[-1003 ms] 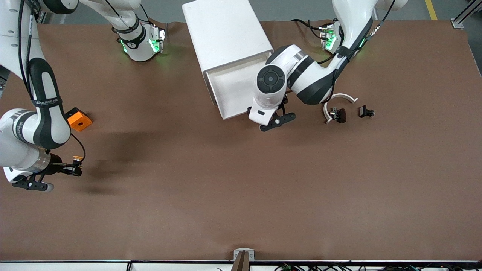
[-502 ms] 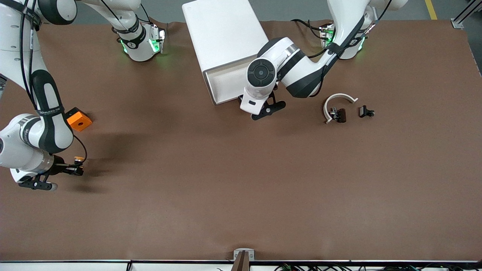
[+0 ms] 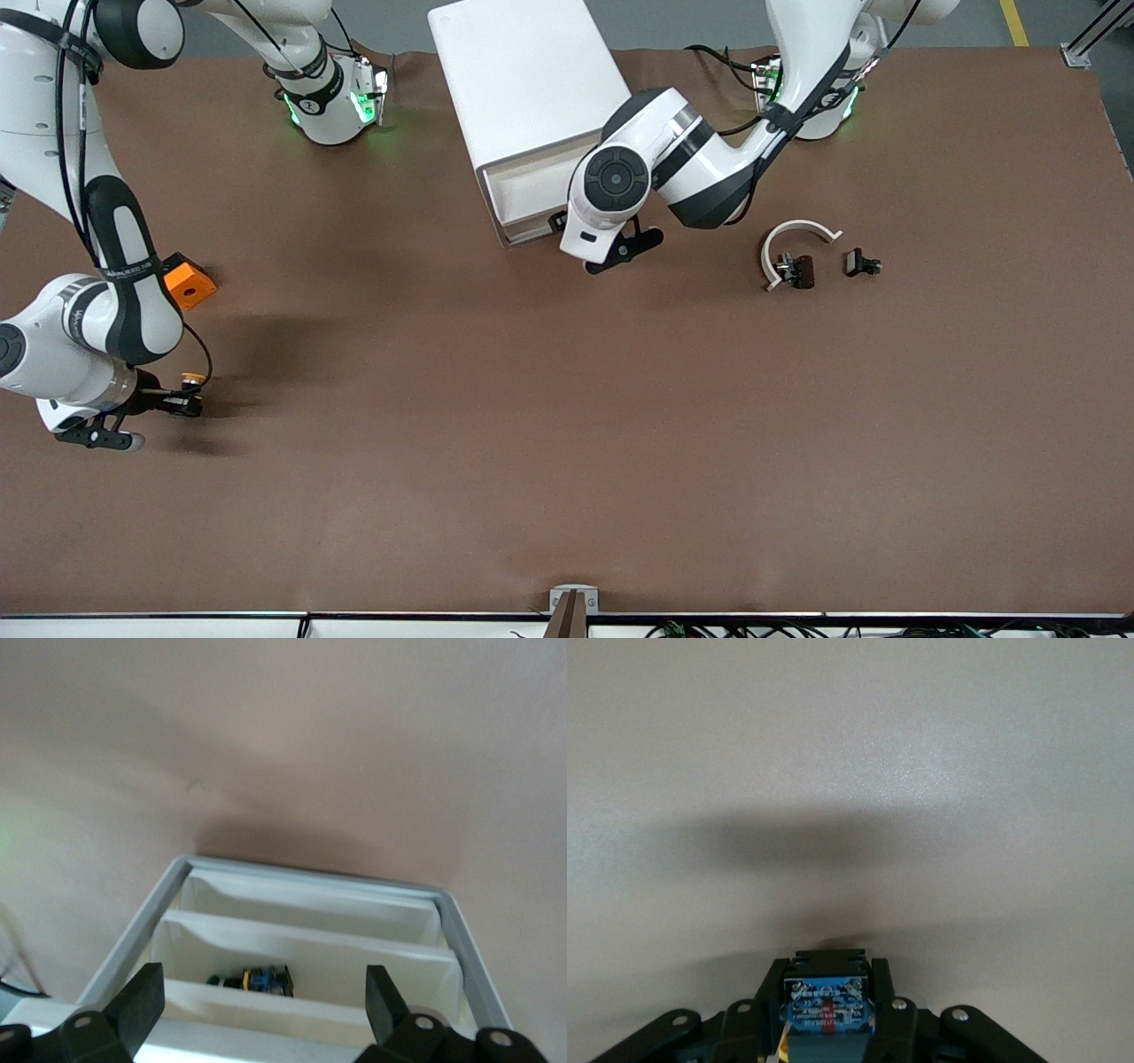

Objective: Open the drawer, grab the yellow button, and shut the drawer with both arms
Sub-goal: 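Lower the button beside the orange cube and open the right gripper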

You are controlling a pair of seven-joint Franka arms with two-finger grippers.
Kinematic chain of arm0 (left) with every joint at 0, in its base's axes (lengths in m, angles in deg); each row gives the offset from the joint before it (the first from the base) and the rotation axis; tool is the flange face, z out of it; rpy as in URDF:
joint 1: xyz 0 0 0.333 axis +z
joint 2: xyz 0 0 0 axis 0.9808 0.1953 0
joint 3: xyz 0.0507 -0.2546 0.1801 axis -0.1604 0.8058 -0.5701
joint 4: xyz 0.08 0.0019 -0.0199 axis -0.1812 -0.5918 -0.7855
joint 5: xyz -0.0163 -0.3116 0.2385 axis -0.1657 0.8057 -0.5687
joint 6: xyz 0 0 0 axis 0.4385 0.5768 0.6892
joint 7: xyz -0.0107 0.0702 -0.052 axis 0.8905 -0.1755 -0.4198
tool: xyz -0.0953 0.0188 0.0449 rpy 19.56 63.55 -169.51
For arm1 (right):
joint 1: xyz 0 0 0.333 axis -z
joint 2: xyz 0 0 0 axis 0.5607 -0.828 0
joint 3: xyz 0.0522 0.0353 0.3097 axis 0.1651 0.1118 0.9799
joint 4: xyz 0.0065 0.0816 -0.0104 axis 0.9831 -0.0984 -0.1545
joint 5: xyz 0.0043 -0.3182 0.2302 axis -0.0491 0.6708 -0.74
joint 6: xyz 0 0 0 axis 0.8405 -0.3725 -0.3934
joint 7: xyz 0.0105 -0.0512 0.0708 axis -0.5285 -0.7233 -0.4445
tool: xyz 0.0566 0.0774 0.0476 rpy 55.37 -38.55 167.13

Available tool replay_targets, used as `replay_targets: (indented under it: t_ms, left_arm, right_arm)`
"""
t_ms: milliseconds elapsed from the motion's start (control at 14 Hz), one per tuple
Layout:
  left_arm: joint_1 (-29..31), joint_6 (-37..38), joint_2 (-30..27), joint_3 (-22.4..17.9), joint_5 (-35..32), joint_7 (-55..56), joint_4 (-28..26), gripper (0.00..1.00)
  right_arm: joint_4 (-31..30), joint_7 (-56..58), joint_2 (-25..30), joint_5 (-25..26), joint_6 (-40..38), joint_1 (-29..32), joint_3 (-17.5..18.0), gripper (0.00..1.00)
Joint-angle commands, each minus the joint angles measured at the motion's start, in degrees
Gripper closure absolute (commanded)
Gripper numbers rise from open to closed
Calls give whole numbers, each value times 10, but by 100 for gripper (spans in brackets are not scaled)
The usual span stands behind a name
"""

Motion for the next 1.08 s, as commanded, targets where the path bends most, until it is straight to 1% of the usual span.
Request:
replay_targets:
  t_ms: [0,143,215,287,358,573,717,1003]
  left_arm:
    - [-4,6,4,13,39,24,2,0]
    - [-8,6,6,17,56,24,1,0]
    - [-10,6,10,17,58,25,2,0]
    - [-11,6,13,18,58,30,3,0]
    - [-11,6,14,20,66,41,3,0]
    - [-19,5,23,21,94,49,3,0]
    - [-22,5,27,21,109,54,2,0]
    - [-27,6,31,21,120,67,2,0]
  right_arm:
    - [4,10,-8,-4,6,15,13,100]
    - [5,9,-9,-4,7,16,13,100]
    - [6,6,-9,-5,7,15,14,98]
    - [7,6,-9,-5,7,16,14,14]
    - [7,5,-10,-8,7,16,14,0]
    - [9,5,-5,-12,-1,14,15,0]
    - [20,5,5,-12,-26,8,15,0]
    - [71,5,58,-11,-171,6,16,0]
